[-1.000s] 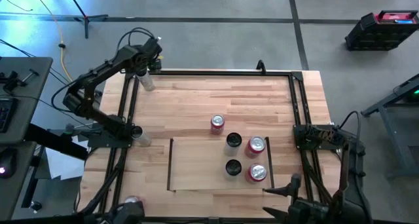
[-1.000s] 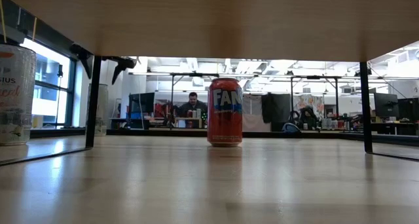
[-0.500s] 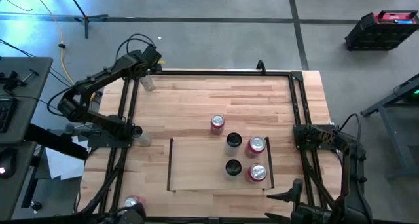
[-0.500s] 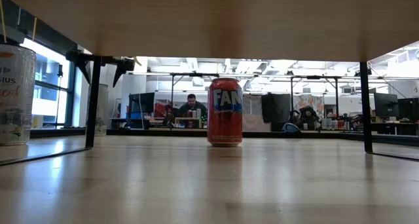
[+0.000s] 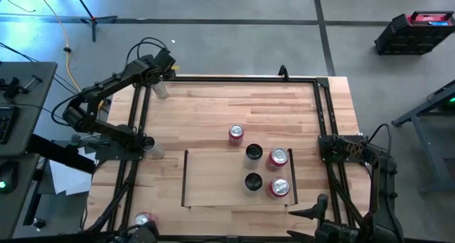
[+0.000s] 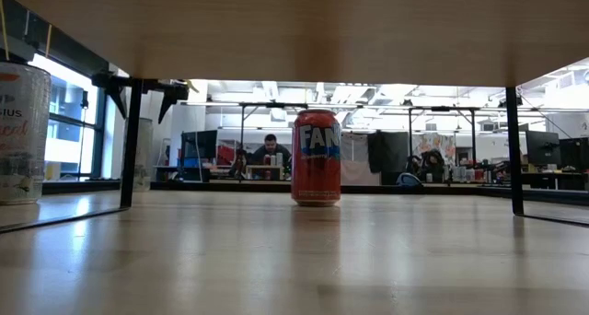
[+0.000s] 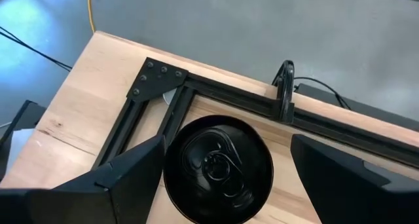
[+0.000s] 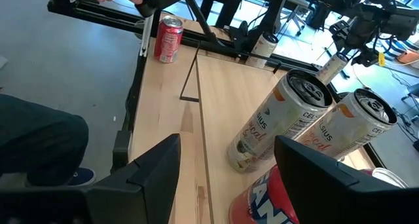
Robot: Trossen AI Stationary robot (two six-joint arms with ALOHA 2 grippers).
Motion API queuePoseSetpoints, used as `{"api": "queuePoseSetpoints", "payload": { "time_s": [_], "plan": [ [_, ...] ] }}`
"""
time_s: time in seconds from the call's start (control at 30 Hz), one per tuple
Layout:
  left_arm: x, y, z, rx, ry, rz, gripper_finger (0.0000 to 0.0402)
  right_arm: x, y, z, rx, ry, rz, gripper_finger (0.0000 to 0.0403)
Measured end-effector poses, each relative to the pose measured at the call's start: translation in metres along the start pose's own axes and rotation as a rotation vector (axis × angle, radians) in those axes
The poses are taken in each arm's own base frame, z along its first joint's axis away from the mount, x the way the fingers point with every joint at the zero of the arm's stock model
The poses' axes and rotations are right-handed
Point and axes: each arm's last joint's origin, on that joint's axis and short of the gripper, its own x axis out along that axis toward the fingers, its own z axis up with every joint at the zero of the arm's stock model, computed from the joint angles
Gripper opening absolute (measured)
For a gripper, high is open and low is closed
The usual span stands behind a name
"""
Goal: Place canned beverage on shelf
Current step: Put the top white yellow soda can on the shelf
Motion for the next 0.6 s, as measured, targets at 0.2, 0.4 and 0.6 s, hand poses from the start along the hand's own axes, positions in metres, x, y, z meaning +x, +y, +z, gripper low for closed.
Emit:
{"api": "queuePoseSetpoints", "payload": {
  "time_s": [0.2,0.4,0.6],
  "plan": [
    [-0.001,0.001,-0.003,0.031,0.024,0.008,0.0321,0.0,0.0,0.0,-0.002,0.0,0.0,0.0231],
    [-0.002,0.001,-0.005,0.037,0.031,0.01,0.0321,0.0,0.0,0.0,-0.001,0.0,-0.001,0.0231],
    [0.008,-0.002,-0.012,0.056,0.049,0.033,0.0321,0.006,0.01,-0.006,-0.023,0.01,-0.007,0.0231]
  ]
}}
